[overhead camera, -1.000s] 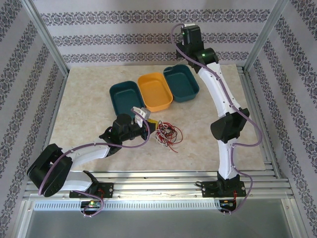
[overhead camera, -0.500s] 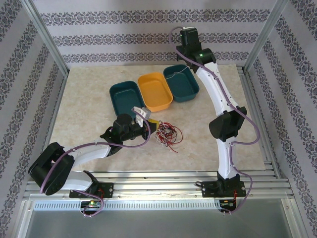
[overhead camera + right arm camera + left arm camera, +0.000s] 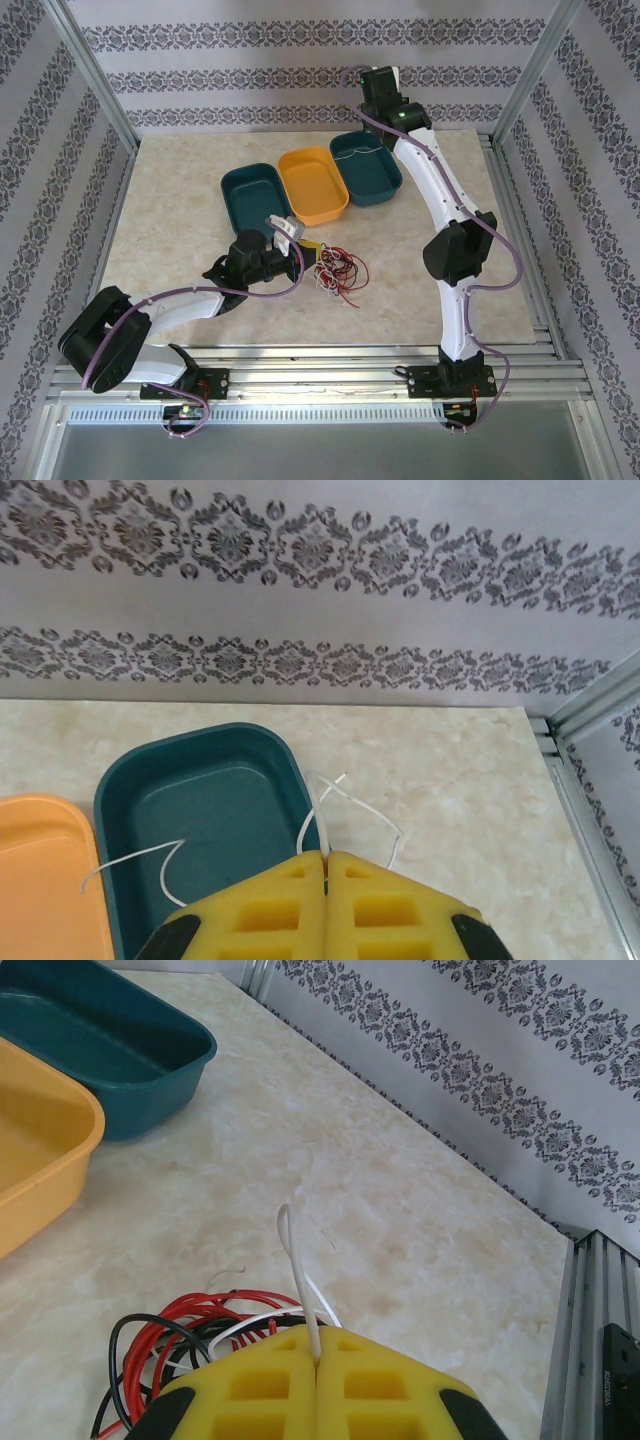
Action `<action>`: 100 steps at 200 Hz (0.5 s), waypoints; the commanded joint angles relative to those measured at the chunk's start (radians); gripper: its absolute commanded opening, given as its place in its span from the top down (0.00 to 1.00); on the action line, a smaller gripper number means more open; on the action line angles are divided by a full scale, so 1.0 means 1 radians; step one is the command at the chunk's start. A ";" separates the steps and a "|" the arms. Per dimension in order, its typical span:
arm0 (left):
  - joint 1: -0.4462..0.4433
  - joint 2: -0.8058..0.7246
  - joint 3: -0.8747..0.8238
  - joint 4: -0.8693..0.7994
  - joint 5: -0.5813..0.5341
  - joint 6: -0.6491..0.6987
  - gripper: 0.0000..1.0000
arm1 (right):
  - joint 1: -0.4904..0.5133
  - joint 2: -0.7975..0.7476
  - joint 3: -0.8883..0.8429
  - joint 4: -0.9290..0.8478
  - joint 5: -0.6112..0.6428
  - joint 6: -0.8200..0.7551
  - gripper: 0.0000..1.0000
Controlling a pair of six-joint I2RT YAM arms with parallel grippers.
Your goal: Untangle the cables
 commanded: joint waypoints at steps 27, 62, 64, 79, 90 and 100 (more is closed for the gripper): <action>0.011 0.002 -0.008 0.048 0.003 -0.021 1.00 | -0.010 -0.042 -0.039 -0.036 0.095 0.073 1.00; 0.011 -0.010 -0.021 0.045 0.002 -0.021 1.00 | -0.031 -0.064 -0.086 -0.048 0.114 0.132 1.00; 0.011 -0.011 -0.022 0.044 0.001 -0.021 1.00 | -0.033 -0.067 -0.089 -0.048 0.116 0.135 1.00; 0.011 -0.016 -0.025 0.044 -0.001 -0.019 1.00 | -0.038 -0.080 -0.114 -0.046 0.126 0.153 1.00; 0.011 -0.016 -0.026 0.045 -0.004 -0.019 1.00 | -0.041 -0.089 -0.134 -0.041 0.117 0.161 1.00; 0.011 -0.014 -0.025 0.047 -0.004 -0.018 1.00 | -0.043 -0.091 -0.147 -0.031 0.094 0.164 1.00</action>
